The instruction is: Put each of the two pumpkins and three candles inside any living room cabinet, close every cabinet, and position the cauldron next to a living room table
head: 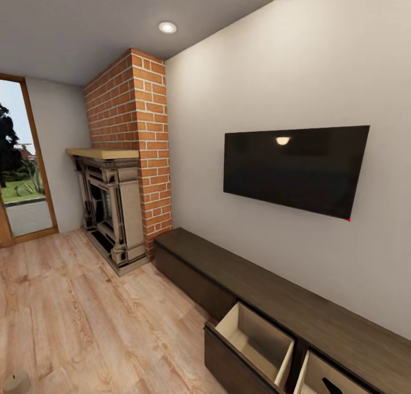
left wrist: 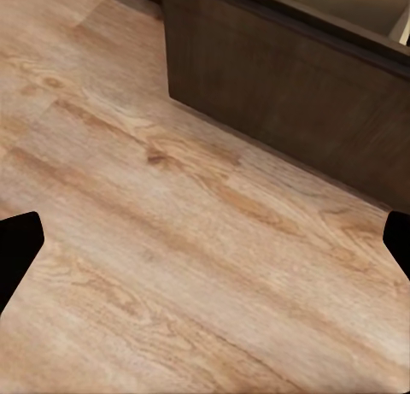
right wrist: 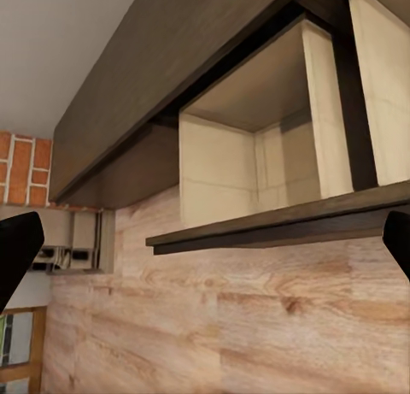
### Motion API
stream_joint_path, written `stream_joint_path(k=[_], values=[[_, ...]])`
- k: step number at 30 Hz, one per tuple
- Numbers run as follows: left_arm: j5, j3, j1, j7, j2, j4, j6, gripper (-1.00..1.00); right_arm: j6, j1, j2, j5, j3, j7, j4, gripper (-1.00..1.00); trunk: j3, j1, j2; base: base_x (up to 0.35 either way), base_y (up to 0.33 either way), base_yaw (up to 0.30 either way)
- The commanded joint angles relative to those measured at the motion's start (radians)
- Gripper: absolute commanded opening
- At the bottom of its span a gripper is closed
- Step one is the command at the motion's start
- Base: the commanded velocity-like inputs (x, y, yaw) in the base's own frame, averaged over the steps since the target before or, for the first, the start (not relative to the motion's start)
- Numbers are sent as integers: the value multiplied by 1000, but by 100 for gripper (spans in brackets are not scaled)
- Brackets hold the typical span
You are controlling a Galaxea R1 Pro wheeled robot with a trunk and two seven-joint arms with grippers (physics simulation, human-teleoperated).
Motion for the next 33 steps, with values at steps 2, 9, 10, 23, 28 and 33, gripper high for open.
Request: stream_joint_path(k=[2,9,10,23,28,33], values=[[11,-3,0,7,1,-2,4,100,8,-1,1,-10,1,2,0,100,-1,0,-1,26,0,0],[12,-3,0,7,1,-1,4,100,8,0,8,-10,2,2,-1,100,-1,0,-1,-183,0,34],[12,-3,0,7,1,-1,4,100,8,0,9,-10,2,1,-1,100,-1,0,-1,-298,0,159],[12,-3,0,7,1,-1,4,100,8,0,11,-9,11,-9,-1,100,-1,0,-1,-238,0,270],[12,-3,0,7,2,-3,2,100,8,0,13,-8,22,-46,-5,100,-1,0,-1,-31,0,291],[12,-3,0,7,2,-4,2,100,8,0,19,-7,27,-54,-11,100,-1,0,-1,-5,0,292]])
